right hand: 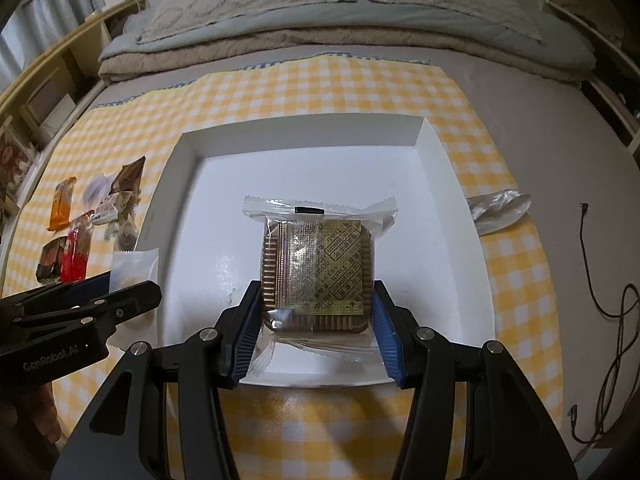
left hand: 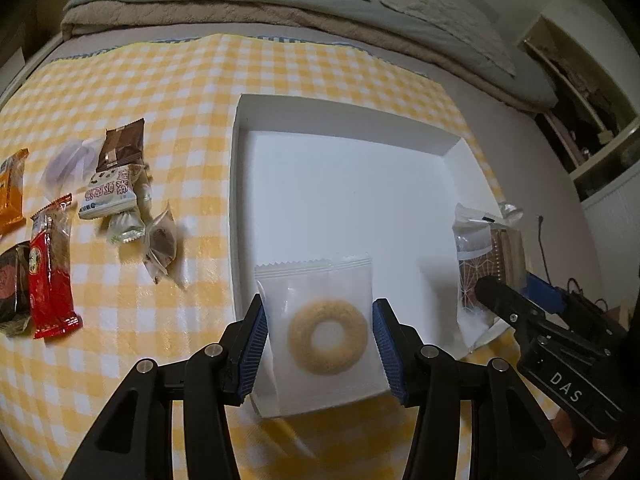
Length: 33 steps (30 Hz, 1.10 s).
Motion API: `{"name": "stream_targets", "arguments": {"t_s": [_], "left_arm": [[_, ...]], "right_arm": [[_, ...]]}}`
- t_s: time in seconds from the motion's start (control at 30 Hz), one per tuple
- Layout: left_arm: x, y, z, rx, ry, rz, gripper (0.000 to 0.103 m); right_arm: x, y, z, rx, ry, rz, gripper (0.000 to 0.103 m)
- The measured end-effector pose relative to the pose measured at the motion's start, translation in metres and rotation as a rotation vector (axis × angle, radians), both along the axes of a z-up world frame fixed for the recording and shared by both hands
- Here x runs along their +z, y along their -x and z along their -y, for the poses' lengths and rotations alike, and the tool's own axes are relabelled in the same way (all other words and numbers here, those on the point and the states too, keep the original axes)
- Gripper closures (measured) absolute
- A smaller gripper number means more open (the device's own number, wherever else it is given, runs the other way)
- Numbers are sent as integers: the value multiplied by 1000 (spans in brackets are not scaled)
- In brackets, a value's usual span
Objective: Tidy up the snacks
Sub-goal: 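Carry both packets over the white tray and release them inside, then lift both tools from the tray back toward the remaining snacks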
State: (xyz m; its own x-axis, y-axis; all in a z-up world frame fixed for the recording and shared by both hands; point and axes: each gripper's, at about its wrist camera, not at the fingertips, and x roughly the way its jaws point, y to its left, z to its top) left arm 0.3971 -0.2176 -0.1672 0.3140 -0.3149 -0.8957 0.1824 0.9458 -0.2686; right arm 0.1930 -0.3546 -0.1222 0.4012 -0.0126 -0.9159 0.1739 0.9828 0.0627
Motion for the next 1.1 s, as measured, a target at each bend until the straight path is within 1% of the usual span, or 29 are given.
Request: {"name": "stream_targets", "arguments": {"t_s": [0.07,0.1,0.13,0.33,0.4,0.47,0.53,0.57,0.6,0.77,0.83,0.9,0.97,1.0,1.03,1.1], "left_arm": [[-2,2,-1,5,-11,-2,45],[-1,3,0,4,-14,-4,39],[0,4,0,2,-17,-3,36],[6,6,-3,-14,-41,18,35],[6,7,-5,-19,-52,20,33],[6,8,-7,-24,-67,24,31],[6,10,-7,-33,-79,24,29],[7,10,-7,-36,-84,24,29],[7,10,-8,-39,-92,25,27],[7,13,-9,-50,-108,25,20],[7,14,-10,-53,-114,28,14],[8,15,-12,-55,-118,30,9],[9,15,-13,-58,-121,32,5],[10,16,-14,-62,-123,34,2],[10,17,-15,-66,-125,36,0],[10,19,-16,-75,-129,34,0]], "right_arm": [[-2,-1,0,-2,-5,-6,50],[-3,-2,0,-2,-6,-8,50],[-4,-3,-1,-2,-7,-11,50],[-8,-6,-3,-4,-30,-19,50],[-11,-6,-2,-6,-50,-22,48],[-17,-7,-1,-7,-93,-38,45],[-22,-7,-1,-22,-99,-62,28],[-24,-6,-1,-25,-91,-70,25],[-25,-6,-2,-25,-77,-76,23],[-28,-1,-3,-7,-41,-90,20],[-26,1,-2,-7,-46,-86,15],[-25,3,0,-10,-50,-79,13],[-22,6,2,-20,-55,-71,10],[-21,6,3,-24,-57,-67,6],[-21,8,4,-29,-57,-63,1],[-19,10,5,-38,-53,-56,0]]}}
